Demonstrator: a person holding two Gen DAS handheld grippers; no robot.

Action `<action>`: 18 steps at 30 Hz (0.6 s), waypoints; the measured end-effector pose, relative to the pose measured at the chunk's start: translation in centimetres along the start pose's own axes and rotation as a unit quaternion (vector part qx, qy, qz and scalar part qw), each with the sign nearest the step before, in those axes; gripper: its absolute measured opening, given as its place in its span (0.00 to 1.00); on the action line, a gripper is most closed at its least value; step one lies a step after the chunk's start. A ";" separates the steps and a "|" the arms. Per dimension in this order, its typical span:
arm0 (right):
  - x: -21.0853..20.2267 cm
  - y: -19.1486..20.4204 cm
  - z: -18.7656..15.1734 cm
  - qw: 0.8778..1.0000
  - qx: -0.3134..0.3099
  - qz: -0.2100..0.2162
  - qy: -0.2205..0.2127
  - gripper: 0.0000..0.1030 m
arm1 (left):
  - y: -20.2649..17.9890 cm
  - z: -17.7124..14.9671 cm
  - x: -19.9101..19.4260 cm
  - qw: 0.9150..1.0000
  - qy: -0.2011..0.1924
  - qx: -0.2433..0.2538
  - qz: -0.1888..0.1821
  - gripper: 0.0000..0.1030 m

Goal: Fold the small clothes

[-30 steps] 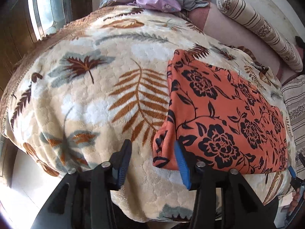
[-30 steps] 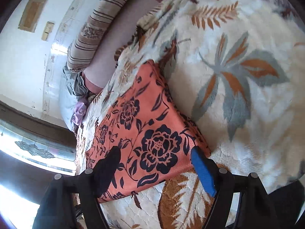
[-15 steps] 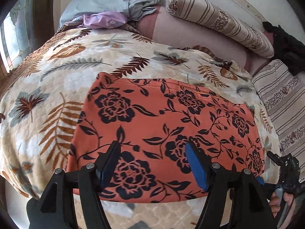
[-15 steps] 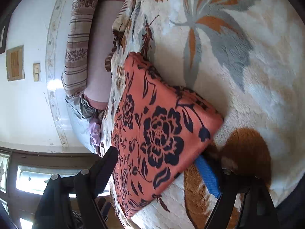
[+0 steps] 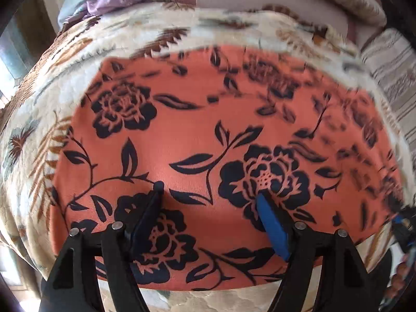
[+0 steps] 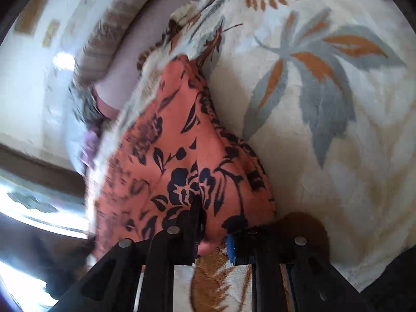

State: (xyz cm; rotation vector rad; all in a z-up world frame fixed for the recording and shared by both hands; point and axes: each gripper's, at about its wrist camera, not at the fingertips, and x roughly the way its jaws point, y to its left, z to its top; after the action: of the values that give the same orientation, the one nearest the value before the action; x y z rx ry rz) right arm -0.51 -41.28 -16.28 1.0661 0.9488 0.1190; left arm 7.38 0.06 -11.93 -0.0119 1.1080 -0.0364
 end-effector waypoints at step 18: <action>8.3 6.3 13.5 0.992 -0.089 -0.020 0.090 0.81 | -0.1 -0.5 -0.4 1.000 -0.023 -0.001 0.006 0.79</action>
State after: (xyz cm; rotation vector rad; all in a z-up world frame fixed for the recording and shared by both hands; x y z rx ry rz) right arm 16.30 -43.10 -14.38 0.8810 1.1002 0.2646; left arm 6.74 0.03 -11.77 -0.0085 1.0617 -0.0248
